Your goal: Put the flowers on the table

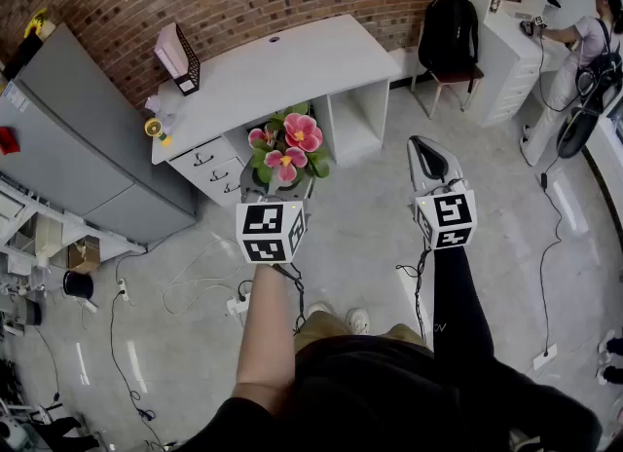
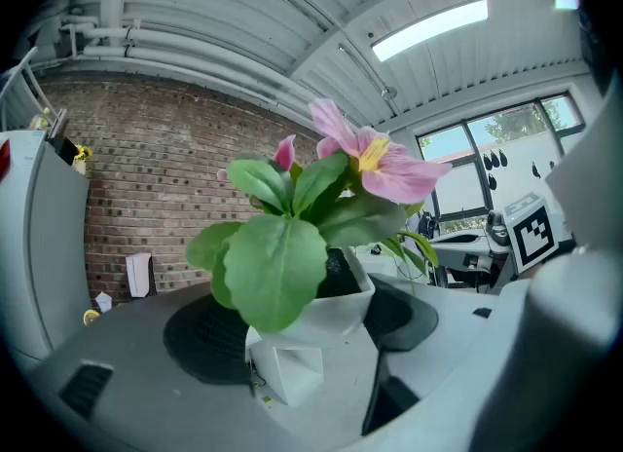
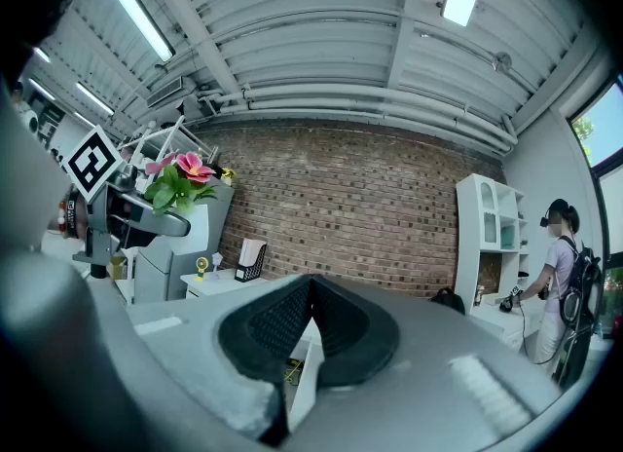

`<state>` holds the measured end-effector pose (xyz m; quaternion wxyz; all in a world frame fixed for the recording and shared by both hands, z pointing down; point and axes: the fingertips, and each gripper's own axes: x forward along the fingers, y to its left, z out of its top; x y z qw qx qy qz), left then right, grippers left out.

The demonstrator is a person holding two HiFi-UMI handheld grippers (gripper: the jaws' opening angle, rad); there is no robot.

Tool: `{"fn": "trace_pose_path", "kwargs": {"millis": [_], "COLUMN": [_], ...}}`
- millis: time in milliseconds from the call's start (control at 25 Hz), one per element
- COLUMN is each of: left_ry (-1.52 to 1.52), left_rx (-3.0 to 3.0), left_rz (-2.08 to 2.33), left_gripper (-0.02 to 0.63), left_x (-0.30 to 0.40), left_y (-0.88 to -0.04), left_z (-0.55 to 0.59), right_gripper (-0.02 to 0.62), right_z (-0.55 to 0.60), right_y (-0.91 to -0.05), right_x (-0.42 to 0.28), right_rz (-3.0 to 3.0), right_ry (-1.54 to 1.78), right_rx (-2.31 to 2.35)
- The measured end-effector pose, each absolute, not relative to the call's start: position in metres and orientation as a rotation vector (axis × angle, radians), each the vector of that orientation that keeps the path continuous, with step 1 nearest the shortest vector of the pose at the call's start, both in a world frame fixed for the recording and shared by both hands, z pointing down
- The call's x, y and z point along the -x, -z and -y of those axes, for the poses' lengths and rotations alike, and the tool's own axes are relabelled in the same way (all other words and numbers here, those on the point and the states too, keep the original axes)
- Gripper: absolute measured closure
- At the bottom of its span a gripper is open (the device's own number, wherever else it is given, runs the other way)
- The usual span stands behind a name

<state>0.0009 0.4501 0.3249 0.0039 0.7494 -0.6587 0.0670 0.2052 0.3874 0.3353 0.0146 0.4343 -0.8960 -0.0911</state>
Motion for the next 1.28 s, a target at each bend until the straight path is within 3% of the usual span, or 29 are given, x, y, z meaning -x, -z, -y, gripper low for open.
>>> {"fn": "trace_pose_path", "kwargs": {"millis": [720,1280], "left_ry": [-0.213,-0.192], "left_rx": [-2.384,-2.423], "left_rz": [2.080,2.045], "left_gripper": [0.264,0.264], "left_x": [-0.002,0.055], "left_y": [-0.316,-0.319], "left_z": [-0.430,-0.290], "right_gripper": [0.594,0.594], "right_z": [-0.373,-0.242], "right_y": [-0.329,-0.330], "right_x": [-0.197,-0.141], "right_rz": [2.827,2.804], "right_ry": [0.292,0.312], "right_rx": [-1.333,-1.349]}}
